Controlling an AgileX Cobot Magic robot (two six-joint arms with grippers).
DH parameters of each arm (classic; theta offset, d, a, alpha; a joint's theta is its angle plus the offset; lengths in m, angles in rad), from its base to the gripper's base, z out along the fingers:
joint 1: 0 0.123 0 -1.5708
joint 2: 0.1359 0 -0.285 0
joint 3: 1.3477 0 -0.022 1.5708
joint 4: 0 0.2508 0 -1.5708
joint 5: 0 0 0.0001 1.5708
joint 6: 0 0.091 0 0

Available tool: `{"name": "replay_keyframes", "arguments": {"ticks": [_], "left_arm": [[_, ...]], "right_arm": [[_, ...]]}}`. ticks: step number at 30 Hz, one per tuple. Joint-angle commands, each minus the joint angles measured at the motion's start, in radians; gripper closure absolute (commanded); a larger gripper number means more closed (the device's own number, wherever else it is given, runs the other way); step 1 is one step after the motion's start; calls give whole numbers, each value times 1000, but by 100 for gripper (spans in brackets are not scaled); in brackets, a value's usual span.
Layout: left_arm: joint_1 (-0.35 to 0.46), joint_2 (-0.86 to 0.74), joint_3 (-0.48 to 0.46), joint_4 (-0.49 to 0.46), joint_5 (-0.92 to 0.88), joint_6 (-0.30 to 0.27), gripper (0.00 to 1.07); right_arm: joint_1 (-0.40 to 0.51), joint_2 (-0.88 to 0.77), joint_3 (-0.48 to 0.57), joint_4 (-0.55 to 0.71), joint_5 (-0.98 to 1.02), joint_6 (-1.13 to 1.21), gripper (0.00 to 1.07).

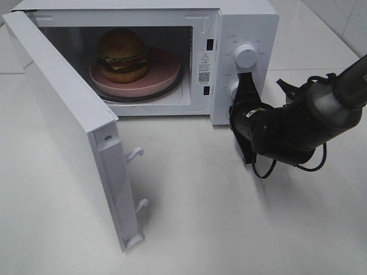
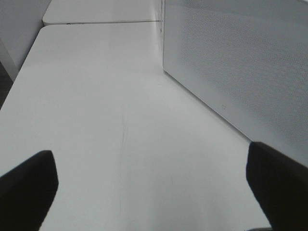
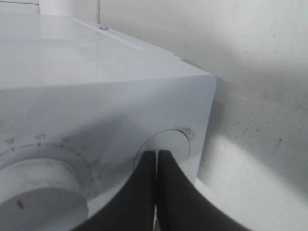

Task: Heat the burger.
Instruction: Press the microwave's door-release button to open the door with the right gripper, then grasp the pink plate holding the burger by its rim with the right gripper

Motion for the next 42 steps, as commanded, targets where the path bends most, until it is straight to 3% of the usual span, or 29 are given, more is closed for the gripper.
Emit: {"name": "replay_keyframes", "arguments": {"ticks": [1, 13, 20, 27, 33, 42], "left_arm": [[1, -5, 3, 0, -7, -4, 7], [1, -5, 3, 0, -7, -4, 7], [1, -5, 3, 0, -7, -4, 7], [1, -5, 3, 0, -7, -4, 7], [1, -5, 3, 0, -7, -4, 7], [1, -5, 3, 0, -7, -4, 7]], "right_arm": [[-6, -60, 42, -18, 50, -51, 107], [-6, -273, 154, -103, 300, -310, 107], [-9, -368, 161, -184, 500, -498, 107], [-9, -471, 160, -224, 780, -870, 107], [-9, -499, 160, -265, 894, -989, 107], [-9, -583, 160, -454, 1198, -1254, 104]]}}
